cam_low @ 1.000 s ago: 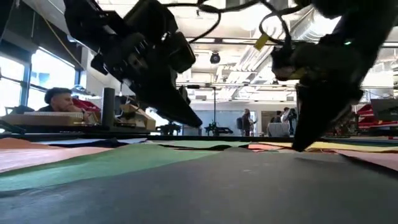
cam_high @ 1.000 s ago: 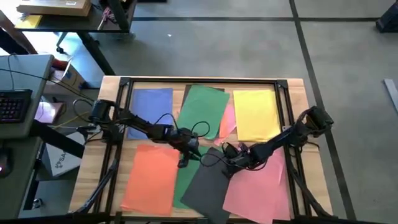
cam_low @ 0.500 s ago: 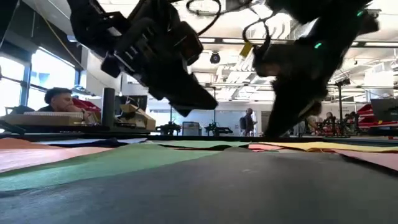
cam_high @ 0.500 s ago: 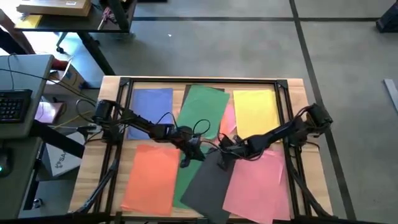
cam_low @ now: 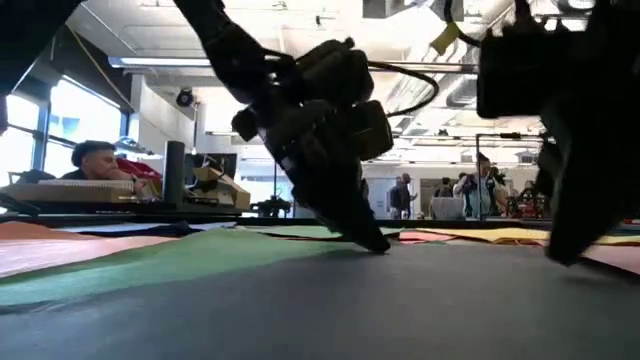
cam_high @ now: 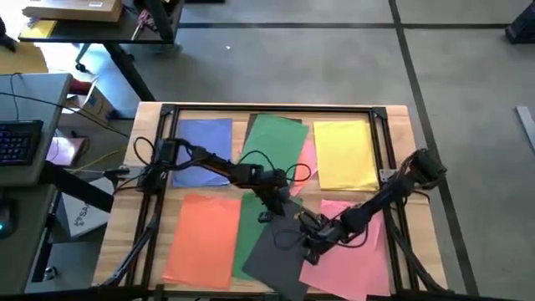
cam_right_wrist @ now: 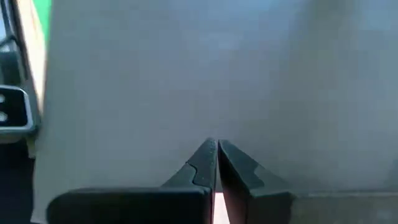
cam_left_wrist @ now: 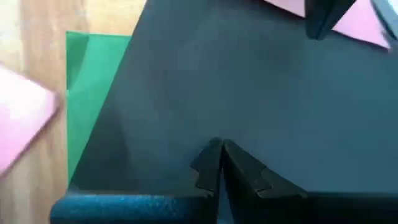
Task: Organize paper
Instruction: Stack the top pink paper on the bottom pink paper
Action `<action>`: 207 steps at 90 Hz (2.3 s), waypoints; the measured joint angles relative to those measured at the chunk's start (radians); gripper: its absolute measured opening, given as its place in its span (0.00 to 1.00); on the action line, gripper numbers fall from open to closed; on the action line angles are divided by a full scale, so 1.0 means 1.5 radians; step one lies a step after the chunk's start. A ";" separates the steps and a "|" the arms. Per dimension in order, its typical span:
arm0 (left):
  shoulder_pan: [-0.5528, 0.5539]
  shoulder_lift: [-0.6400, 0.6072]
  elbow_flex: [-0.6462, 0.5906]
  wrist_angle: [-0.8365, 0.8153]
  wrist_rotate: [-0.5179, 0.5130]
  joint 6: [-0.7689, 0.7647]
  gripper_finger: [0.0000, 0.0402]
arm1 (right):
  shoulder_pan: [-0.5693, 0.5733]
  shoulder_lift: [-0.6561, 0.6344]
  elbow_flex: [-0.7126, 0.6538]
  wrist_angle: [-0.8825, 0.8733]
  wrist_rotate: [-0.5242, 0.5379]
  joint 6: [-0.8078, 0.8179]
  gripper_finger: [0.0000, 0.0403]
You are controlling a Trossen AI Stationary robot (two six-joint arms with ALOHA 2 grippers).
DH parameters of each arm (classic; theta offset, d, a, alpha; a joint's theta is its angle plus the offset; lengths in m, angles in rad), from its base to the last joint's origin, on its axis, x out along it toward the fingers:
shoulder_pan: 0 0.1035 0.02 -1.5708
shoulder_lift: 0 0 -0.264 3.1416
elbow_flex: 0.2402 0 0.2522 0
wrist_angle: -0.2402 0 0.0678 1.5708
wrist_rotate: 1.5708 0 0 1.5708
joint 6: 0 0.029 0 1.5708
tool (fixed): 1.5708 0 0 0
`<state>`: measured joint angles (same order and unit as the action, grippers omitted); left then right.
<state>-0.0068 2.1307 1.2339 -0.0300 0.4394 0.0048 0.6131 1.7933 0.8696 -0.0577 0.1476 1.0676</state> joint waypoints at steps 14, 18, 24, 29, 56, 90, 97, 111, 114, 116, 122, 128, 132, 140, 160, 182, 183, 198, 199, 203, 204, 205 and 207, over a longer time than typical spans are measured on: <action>0.007 -0.006 -0.011 -0.027 -0.019 0.000 0.00 | 0.018 0.006 0.001 -0.002 -0.039 0.021 0.00; 0.008 -0.006 -0.011 -0.028 -0.021 -0.001 0.00 | 0.025 0.006 0.005 -0.011 -0.048 0.023 0.00; 0.008 -0.006 -0.012 -0.029 -0.029 -0.001 0.00 | 0.036 0.006 0.020 -0.034 -0.072 0.022 0.00; 0.009 -0.006 -0.012 -0.030 -0.032 0.000 0.00 | 0.044 0.006 0.033 -0.070 -0.089 0.021 0.00; 0.003 -0.004 -0.013 -0.030 -0.044 -0.001 0.00 | 0.080 0.007 0.150 -0.342 -0.101 -0.034 0.00; 0.003 -0.011 -0.014 -0.033 -0.045 -0.008 0.00 | 0.181 0.012 0.260 -0.411 -0.028 0.207 0.00; 0.003 -0.020 -0.015 -0.051 -0.048 -0.010 0.00 | 0.215 0.027 0.260 -0.362 -0.029 0.245 0.00; 0.003 -0.038 -0.016 -0.089 -0.052 0.001 0.00 | 0.261 0.075 0.260 -0.242 -0.095 0.264 0.00; 0.003 -0.040 -0.016 -0.093 -0.054 0.003 0.00 | 0.266 0.090 0.260 -0.225 -0.127 0.271 0.00; 0.003 -0.041 -0.016 -0.095 -0.057 0.003 0.00 | 0.269 0.100 0.260 -0.215 -0.147 0.275 0.00; 0.003 -0.041 -0.016 -0.096 -0.060 0.004 0.00 | 0.276 0.121 0.259 -0.187 -0.209 0.278 0.00; 0.003 -0.041 -0.016 -0.095 -0.059 0.004 0.00 | 0.282 0.134 0.260 -0.191 -0.250 0.296 0.00; 0.003 -0.041 -0.016 -0.095 -0.059 0.004 0.00 | 0.288 0.142 0.260 -0.211 -0.264 0.309 0.00; 0.003 -0.041 -0.016 -0.095 -0.060 0.004 0.00 | 0.300 0.146 0.258 -0.259 -0.273 0.326 0.00; 0.004 -0.042 -0.016 -0.094 -0.059 0.005 0.00 | 0.322 0.143 0.260 -0.336 -0.279 0.354 0.00; 0.004 -0.042 -0.016 -0.093 -0.058 0.005 0.00 | 0.326 0.139 0.262 -0.374 -0.306 0.353 0.00; 0.004 -0.042 -0.016 -0.093 -0.058 0.005 0.00 | 0.326 0.139 0.262 -0.375 -0.306 0.353 0.00; 0.002 -0.042 -0.015 -0.095 -0.059 0.001 0.00 | 0.327 0.138 0.262 -0.396 -0.296 0.349 0.00; 0.002 -0.043 -0.015 -0.096 -0.059 0.000 0.00 | 0.327 0.138 0.263 -0.397 -0.294 0.349 0.00; -0.001 -0.046 -0.015 -0.104 -0.062 -0.001 0.00 | 0.327 0.138 0.263 -0.401 -0.287 0.347 0.00; -0.001 -0.046 -0.015 -0.106 -0.062 -0.001 0.00 | 0.327 0.138 0.263 -0.403 -0.285 0.347 0.00; -0.002 -0.046 -0.015 -0.108 -0.062 -0.001 0.00 | 0.328 0.138 0.263 -0.405 -0.284 0.345 0.00; -0.003 -0.047 -0.015 -0.110 -0.062 -0.002 0.00 | 0.328 0.138 0.263 -0.408 -0.281 0.338 0.00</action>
<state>-0.0111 2.0604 1.2114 -0.1946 0.3458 0.0020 1.1044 1.9998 1.2640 -0.6704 -0.2742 1.5750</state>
